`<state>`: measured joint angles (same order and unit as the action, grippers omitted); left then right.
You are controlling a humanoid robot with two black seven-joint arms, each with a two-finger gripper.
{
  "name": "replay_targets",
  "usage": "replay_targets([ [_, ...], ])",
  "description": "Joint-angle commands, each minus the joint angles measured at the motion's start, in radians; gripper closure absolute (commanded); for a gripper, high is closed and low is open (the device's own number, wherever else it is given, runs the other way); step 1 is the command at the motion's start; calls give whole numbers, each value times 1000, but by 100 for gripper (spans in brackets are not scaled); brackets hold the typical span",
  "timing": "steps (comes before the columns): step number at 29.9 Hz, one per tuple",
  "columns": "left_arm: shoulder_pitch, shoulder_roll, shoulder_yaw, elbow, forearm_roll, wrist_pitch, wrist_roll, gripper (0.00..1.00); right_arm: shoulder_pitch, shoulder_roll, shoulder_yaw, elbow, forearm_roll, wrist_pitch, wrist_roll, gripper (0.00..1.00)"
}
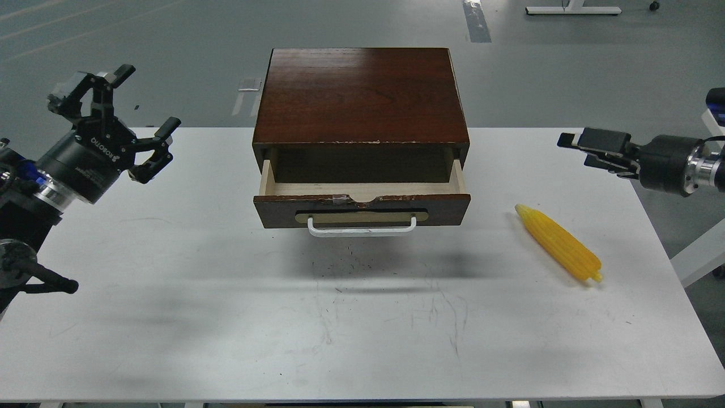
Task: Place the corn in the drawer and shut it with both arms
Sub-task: 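Move the right gripper toward the yellow corn cob on the table, then close the right gripper around the yellow corn cob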
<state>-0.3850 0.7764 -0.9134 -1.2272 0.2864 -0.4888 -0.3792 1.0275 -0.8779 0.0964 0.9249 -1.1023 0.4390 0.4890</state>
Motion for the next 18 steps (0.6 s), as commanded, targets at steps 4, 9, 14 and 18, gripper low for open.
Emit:
replay_targets([
  [4,1,0,-4,-28,14,0,-3,1,0,0,-136,-1,-240,-68,0,0],
  [9,1,3,-5,-34,13,0,-4,1,5,7,-164,-6,-340,-91,0,0],
  [14,3,9,-5,-41,13,0,-3,1,3,25,-179,-34,-363,-92,0,0],
  [18,5,9,-5,-43,13,0,-4,1,5,54,-239,-52,-364,-112,0,0],
])
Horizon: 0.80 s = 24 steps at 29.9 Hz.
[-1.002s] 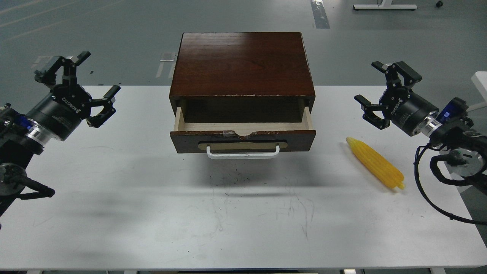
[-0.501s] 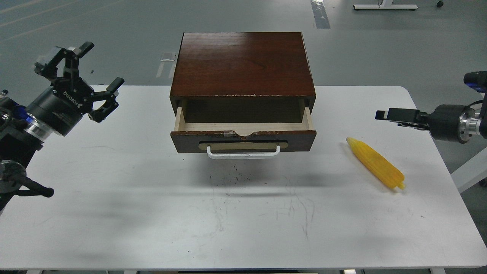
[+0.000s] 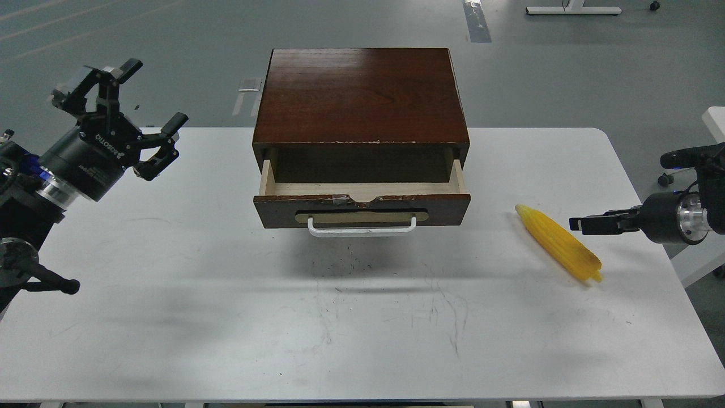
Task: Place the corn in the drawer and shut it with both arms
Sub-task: 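Close the right gripper around the yellow corn cob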
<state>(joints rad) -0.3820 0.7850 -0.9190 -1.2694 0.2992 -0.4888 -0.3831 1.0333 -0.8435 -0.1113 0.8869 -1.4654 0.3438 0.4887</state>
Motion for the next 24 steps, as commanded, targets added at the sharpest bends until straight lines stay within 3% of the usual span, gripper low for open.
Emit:
replay_targets([
  [1,2,0,0,-4,0,0,1,1,-4,33,-34,-20,-1,-35,0,0],
  [8,5,2,-1,-5,0,0,0,1,-9,78,-68,-42,-1,-54,0,1],
  [14,5,-1,-3,-5,1,0,0,1,-12,92,-106,-46,-1,-55,0,10],
  [17,5,0,-3,-5,0,0,0,1,-13,92,-120,-46,-1,-55,0,26],
  [21,5,0,-5,-5,0,0,1,1,-15,92,-125,-46,-1,-57,0,69],
  [24,5,0,-5,-5,0,0,1,1,-18,92,-125,-46,0,-57,0,79],
])
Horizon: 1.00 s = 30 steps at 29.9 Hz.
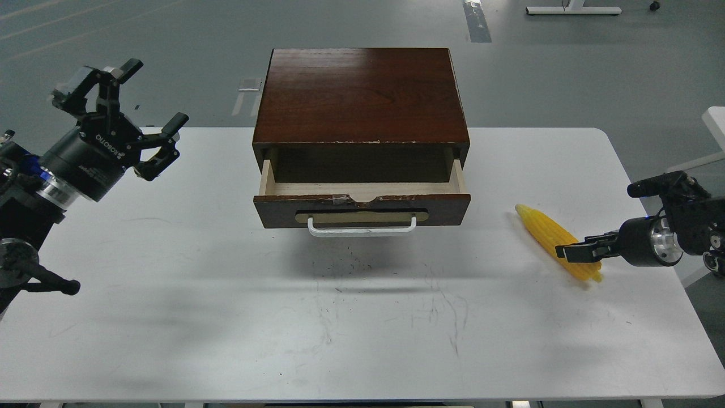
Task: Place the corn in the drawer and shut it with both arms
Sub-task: 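Close the right gripper around the yellow corn cob, then lift the corn cob with the right gripper over the open drawer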
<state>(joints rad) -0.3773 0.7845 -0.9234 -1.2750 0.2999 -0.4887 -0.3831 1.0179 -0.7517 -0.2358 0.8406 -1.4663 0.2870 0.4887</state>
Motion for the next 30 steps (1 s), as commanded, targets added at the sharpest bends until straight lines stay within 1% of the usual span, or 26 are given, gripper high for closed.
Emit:
replay_targets([
  [1,0,1,0,0,1,0,1,1,-4,0,0,2,1,0,0,84],
  [2,0,1,0,0,-1,0,1,1,-6,-1,0,3,1,0,0,91],
  [4,0,2,-3,0,1,0,1,1,1,-8,1,9,4,0,0,99],
  [7,0,2,-3,0,1,0,1,1,16,-20,10,20,9,-12,0,99],
  [9,0,2,-3,-1,1,0,1,1,50,-40,12,46,9,-46,0,99],
  [11,-2,2,-8,0,1,0,1,1,129,-84,12,87,11,-69,0,99],
  [13,-2,4,-11,-1,1,0,1,1,184,-109,12,112,15,-69,0,98],
  [14,0,4,-11,0,1,0,1,1,244,-133,12,138,17,-69,0,98],
  [15,0,4,-11,0,1,0,1,1,276,-143,10,150,18,-68,0,98],
  [17,0,2,-11,0,1,0,1,1,405,-152,3,185,20,-65,0,97],
  [20,-2,2,-11,-1,1,0,1,1,487,-147,1,192,20,-62,0,97],
  [23,-2,2,-12,-1,1,0,1,1,600,-97,-14,198,20,-58,0,96],
  [26,0,2,-21,-1,1,0,1,1,704,-29,-88,206,23,-58,0,96],
  [28,0,4,-22,-1,1,0,1,1,801,65,-173,221,30,-60,0,96],
  [30,0,4,-22,-1,1,0,1,1,847,130,-223,239,40,-62,0,96],
])
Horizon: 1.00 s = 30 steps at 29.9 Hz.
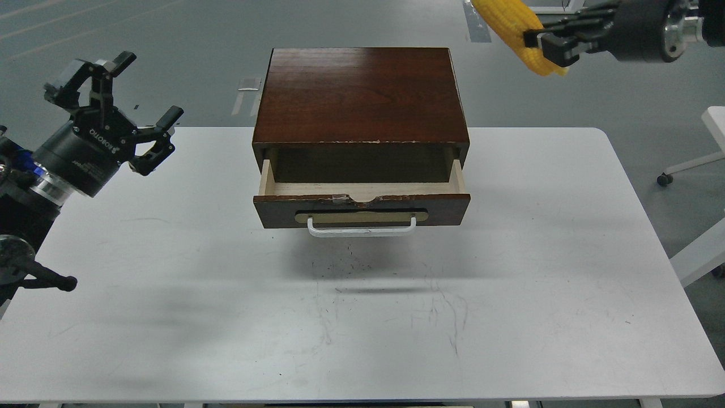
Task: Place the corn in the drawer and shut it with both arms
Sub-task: 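Lift the corn cob with the right gripper over the open drawer, then lower the corn cob into the drawer and open the right gripper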
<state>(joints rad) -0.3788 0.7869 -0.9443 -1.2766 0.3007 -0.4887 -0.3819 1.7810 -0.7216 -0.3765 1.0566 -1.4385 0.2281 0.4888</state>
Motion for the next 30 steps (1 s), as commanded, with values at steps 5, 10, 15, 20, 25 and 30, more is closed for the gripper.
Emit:
replay_targets([
  [5,1,5,-2,0,0,0,0,1,132,226,-133,77,15,-3,0,96],
  [10,1,12,-2,0,0,0,0,1,164,321,-169,112,13,-6,0,96],
  [15,3,17,-2,0,0,0,0,1,163,390,-217,108,12,-16,0,96],
  [20,3,26,-2,0,-2,0,0,1,153,451,-268,97,12,-70,0,96],
  [25,6,29,-2,-4,-2,0,0,1,123,498,-285,57,12,-84,0,96],
  [30,8,29,-2,-13,0,0,0,1,80,531,-301,13,13,-90,0,91],
])
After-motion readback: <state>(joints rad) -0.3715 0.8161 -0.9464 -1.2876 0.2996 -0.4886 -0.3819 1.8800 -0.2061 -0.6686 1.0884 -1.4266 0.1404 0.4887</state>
